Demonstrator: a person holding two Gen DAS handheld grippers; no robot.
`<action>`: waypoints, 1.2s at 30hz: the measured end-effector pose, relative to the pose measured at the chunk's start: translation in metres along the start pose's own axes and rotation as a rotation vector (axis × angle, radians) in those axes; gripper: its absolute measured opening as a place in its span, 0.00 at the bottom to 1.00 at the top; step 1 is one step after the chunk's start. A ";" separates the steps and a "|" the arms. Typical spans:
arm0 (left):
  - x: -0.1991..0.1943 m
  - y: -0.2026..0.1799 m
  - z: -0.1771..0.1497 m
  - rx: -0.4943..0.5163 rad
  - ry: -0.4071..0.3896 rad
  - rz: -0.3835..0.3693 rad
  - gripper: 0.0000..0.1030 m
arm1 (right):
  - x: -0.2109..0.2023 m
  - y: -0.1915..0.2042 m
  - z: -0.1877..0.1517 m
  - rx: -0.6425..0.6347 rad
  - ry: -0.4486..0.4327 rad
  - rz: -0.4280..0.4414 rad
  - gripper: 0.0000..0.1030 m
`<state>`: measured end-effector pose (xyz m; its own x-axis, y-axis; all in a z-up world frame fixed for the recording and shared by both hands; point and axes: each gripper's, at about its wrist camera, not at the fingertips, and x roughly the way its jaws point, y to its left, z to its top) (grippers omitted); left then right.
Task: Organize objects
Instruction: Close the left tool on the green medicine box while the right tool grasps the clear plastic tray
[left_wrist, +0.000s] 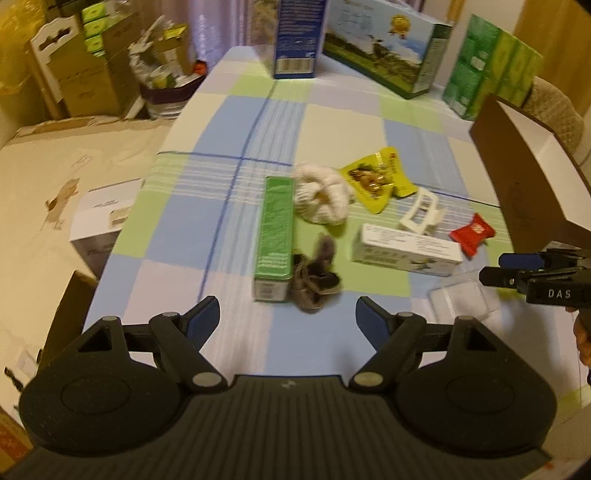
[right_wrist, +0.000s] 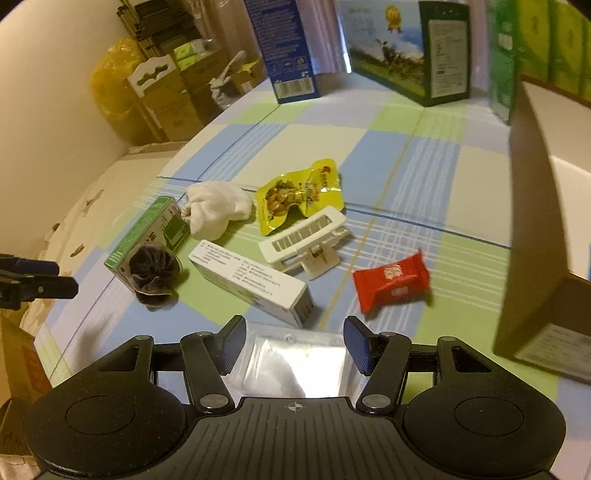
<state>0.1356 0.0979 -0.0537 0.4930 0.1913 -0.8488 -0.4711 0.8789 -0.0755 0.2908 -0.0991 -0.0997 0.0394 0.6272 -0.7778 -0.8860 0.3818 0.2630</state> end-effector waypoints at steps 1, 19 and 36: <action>0.001 0.003 -0.001 -0.007 0.003 0.006 0.76 | 0.004 -0.002 0.001 0.001 0.002 0.009 0.54; 0.015 0.018 0.002 -0.034 0.030 0.022 0.76 | -0.001 0.006 -0.037 0.034 0.074 0.038 0.54; 0.037 0.017 0.030 0.043 0.024 0.002 0.76 | 0.031 0.047 -0.033 -0.088 0.106 -0.205 0.59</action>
<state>0.1681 0.1333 -0.0707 0.4740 0.1826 -0.8614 -0.4399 0.8965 -0.0520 0.2350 -0.0846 -0.1302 0.1784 0.4662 -0.8665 -0.9015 0.4303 0.0460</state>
